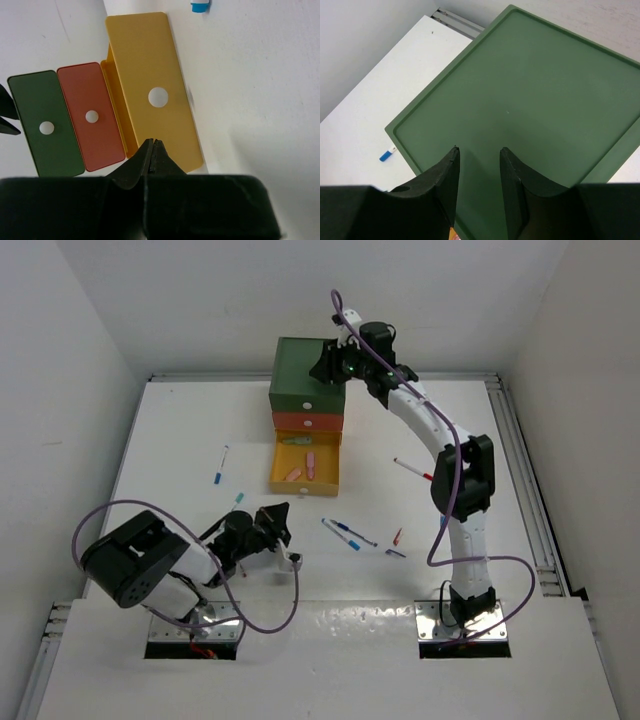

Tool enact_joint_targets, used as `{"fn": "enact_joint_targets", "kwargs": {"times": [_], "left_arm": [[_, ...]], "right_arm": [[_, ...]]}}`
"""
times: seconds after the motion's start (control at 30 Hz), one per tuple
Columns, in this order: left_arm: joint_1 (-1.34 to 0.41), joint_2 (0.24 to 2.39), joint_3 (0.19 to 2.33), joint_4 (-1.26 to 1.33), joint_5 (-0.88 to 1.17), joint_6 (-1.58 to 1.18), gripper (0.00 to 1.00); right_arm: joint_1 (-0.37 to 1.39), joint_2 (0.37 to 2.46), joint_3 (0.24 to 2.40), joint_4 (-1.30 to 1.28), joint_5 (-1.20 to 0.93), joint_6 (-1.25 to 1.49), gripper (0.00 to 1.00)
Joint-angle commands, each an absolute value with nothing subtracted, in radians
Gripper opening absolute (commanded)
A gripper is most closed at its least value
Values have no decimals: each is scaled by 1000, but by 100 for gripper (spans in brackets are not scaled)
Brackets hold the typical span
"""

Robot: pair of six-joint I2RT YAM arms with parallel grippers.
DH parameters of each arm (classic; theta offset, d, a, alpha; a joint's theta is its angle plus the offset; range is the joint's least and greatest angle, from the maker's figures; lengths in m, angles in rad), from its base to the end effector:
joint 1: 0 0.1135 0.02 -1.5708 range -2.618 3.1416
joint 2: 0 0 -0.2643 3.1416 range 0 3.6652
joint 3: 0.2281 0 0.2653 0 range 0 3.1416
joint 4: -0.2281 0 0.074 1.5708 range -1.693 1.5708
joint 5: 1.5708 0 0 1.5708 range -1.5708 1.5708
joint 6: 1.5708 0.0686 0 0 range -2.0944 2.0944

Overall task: Sort the stationery into containers
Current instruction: Close the drawer in the storage box.

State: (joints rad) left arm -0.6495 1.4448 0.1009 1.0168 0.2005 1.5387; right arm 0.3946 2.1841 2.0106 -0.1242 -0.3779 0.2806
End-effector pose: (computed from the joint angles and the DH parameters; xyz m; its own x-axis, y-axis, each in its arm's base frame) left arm 0.1806 -0.1543 0.0920 0.7343 0.6723 -0.0943 0.2796 -0.1728 0.9444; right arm 0.5153 0.2420 0.3037 -0.4493 0.0917 -0.8887 -0.5812 0.7254 0.3687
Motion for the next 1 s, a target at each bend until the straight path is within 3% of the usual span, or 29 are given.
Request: {"fn": "enact_joint_targets", "kwargs": {"times": [0.0, 0.97], "left_arm": [[-650, 1508, 135, 1114, 216, 1514, 0], [-565, 1951, 564, 1213, 115, 1405, 0]], "right_arm": [[391, 2192, 2026, -98, -402, 291, 37], [391, 2192, 1973, -163, -471, 276, 27]]}}
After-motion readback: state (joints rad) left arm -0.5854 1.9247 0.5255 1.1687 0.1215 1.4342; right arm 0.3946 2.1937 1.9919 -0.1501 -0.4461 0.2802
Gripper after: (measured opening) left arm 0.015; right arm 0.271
